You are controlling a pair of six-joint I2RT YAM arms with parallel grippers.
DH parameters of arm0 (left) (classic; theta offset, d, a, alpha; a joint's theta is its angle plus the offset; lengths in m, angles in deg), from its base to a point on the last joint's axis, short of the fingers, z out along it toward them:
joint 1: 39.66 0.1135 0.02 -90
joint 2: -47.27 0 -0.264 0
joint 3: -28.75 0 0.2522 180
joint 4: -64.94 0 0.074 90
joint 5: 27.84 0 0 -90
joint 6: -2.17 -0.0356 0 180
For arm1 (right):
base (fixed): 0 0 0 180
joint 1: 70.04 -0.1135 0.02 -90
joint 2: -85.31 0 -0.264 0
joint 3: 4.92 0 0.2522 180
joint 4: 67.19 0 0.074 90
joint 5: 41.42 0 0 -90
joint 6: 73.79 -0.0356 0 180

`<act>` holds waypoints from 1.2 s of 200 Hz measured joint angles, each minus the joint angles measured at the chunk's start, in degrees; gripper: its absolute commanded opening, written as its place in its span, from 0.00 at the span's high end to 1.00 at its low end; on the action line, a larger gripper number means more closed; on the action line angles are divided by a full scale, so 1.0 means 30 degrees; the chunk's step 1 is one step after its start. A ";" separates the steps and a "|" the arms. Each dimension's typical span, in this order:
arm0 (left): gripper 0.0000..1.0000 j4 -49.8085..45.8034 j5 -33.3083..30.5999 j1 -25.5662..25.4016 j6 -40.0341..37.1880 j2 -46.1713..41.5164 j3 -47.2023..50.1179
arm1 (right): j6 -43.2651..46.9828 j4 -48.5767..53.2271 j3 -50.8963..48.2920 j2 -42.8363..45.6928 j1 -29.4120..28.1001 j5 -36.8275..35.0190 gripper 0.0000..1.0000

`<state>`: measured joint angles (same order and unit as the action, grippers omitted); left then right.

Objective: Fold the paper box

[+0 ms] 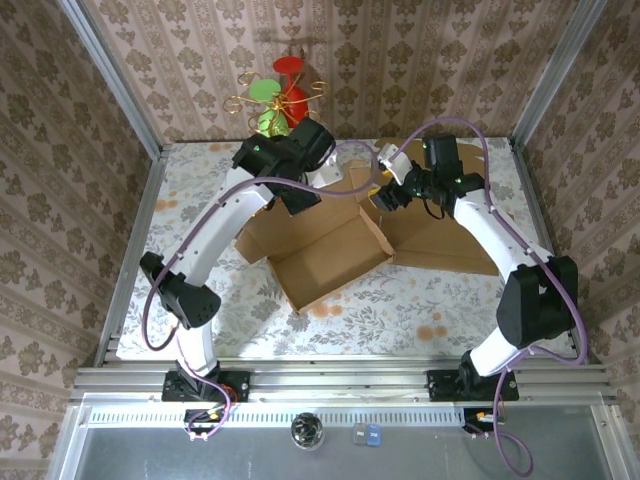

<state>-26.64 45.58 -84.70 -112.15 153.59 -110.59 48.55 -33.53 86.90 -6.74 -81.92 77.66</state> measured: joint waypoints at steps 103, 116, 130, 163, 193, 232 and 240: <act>1.00 0.0517 -0.0284 -0.0342 -0.0707 0.0000 0.0357 | 0.0138 0.0321 0.1654 -0.1355 0.0015 0.2412 0.54; 1.00 0.0525 -0.0284 -0.0357 -0.0787 0.0000 0.0357 | 0.0153 0.0379 0.1821 -0.1596 0.0015 0.2521 0.58; 1.00 0.0525 -0.0284 -0.0357 -0.0831 0.0000 0.0372 | 0.0131 0.0401 0.1909 -0.1741 0.0015 0.2616 0.63; 1.00 0.0525 -0.0423 -0.0379 -0.0838 0.0015 0.0393 | 0.0124 0.0444 0.1945 -0.1785 0.0015 0.2623 0.71; 1.00 0.0532 -0.0488 -0.0466 -0.0845 0.0044 0.0401 | 0.0138 0.0474 0.1967 -0.1785 0.0000 0.2630 0.82; 0.92 0.0831 -0.0743 -0.0495 -0.0823 0.0197 0.0401 | 0.0204 0.0612 0.1960 -0.1770 -0.0131 0.2652 1.00; 0.85 0.0889 -0.0787 -0.0495 -0.0787 0.0197 0.0401 | 0.0204 0.0605 0.1938 -0.1763 -0.0131 0.2659 1.00</act>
<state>-23.97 43.22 -86.19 -114.51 154.18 -109.38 49.16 -31.72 92.72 -12.03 -82.31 85.64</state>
